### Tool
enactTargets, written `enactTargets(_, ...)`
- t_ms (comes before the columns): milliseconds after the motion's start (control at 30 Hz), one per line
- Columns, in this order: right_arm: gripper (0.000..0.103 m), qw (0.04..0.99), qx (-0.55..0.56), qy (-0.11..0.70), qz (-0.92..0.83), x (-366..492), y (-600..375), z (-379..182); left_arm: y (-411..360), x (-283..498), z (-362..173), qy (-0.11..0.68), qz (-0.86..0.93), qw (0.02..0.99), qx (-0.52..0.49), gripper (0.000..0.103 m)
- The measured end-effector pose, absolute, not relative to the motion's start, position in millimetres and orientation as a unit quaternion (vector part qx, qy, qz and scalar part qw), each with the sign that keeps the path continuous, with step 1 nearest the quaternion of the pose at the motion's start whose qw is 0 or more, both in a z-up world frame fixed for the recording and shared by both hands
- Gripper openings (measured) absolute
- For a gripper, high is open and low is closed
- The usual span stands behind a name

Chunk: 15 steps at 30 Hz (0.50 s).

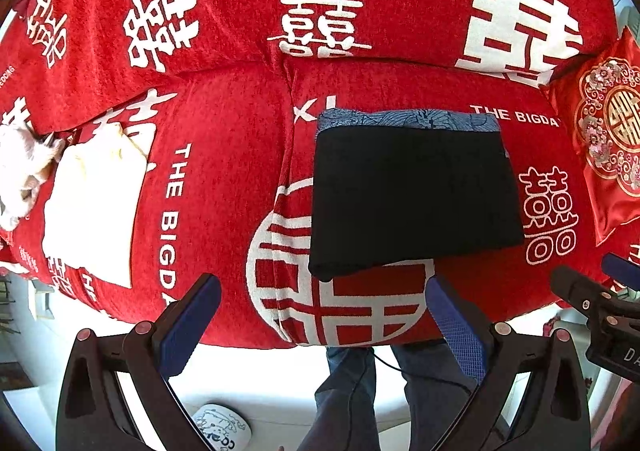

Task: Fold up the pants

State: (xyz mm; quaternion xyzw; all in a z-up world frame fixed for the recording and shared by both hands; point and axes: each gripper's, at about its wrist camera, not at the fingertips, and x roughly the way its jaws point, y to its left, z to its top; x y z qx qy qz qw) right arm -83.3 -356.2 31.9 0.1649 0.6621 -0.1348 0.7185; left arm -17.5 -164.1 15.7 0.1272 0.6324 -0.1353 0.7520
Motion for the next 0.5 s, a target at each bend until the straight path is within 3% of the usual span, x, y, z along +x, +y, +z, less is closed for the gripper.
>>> enactTargets(500, 0.094, 0.719, 0.151, 0.664, -0.138, -83.7, -352.3, 31.4, -166.9, -18.4, 20.1, 0.625, -0.144, 0.758, 0.122, 0.103)
